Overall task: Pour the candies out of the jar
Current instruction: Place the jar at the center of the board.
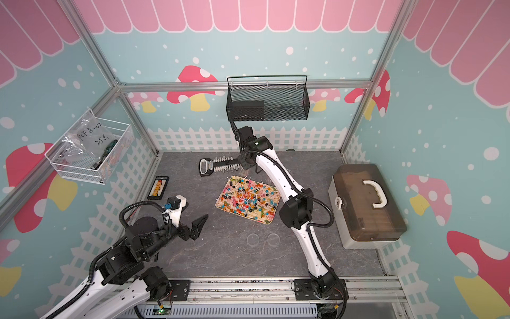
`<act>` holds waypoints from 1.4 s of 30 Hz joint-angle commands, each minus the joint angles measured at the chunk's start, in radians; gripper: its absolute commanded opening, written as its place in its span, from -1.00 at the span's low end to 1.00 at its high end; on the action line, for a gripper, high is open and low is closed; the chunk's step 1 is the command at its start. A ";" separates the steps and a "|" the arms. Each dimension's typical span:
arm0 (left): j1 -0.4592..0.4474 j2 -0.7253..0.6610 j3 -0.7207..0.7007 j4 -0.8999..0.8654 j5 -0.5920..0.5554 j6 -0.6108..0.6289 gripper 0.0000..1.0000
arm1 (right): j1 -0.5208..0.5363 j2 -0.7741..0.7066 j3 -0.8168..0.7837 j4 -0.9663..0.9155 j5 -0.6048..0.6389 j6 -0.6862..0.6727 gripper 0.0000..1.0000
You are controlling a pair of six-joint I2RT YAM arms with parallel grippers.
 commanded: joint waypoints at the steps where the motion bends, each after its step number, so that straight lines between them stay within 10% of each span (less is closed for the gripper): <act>1: 0.001 0.005 -0.020 0.039 0.046 -0.043 0.98 | -0.017 0.049 0.033 0.002 0.070 -0.026 -1.00; 25: 0.001 0.024 -0.050 0.065 0.066 -0.094 0.98 | -0.049 0.172 0.027 0.050 0.030 -0.044 -1.00; 42: 0.001 0.017 -0.050 0.061 0.070 -0.102 0.98 | -0.053 0.150 0.027 0.064 0.036 -0.022 -0.53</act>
